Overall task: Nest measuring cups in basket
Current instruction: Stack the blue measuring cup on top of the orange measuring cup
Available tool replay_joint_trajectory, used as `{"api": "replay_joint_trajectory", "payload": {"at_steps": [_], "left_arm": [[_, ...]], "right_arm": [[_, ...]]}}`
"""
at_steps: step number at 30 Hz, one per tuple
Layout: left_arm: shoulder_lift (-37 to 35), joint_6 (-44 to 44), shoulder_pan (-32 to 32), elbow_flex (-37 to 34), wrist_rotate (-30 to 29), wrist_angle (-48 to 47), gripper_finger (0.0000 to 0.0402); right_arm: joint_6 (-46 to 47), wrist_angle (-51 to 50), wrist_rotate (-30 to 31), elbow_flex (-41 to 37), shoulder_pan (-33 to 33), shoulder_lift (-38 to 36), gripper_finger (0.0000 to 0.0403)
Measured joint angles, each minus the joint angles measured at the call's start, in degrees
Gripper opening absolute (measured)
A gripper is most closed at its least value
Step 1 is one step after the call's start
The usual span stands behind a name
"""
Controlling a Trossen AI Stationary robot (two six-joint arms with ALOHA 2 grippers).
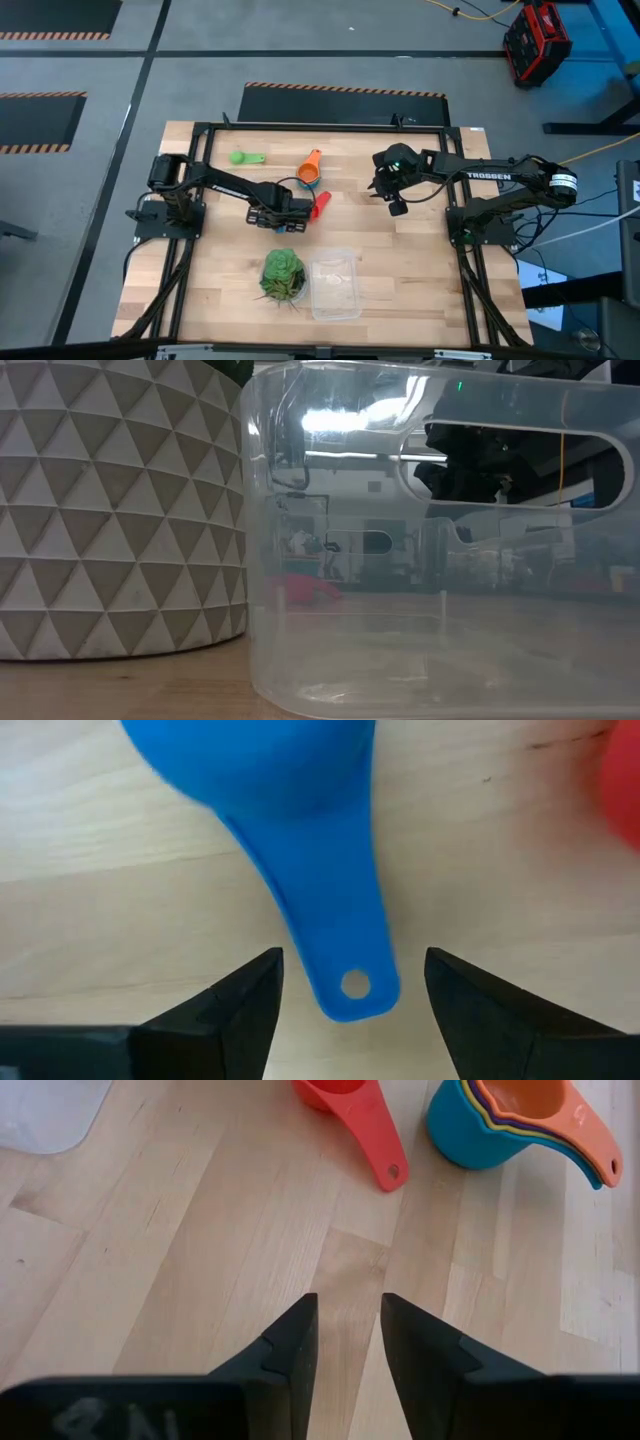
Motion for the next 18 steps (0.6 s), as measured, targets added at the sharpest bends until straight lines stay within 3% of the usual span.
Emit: {"api": "replay_joint_trajectory", "payload": {"at_steps": [18], "left_arm": [[1.1, 0.6, 0.0, 0.0, -2.5, 1.3, 0.0236]], "right_arm": [[0.0, 0.0, 0.0, 0.0, 0.0, 0.0, 0.0117]]}}
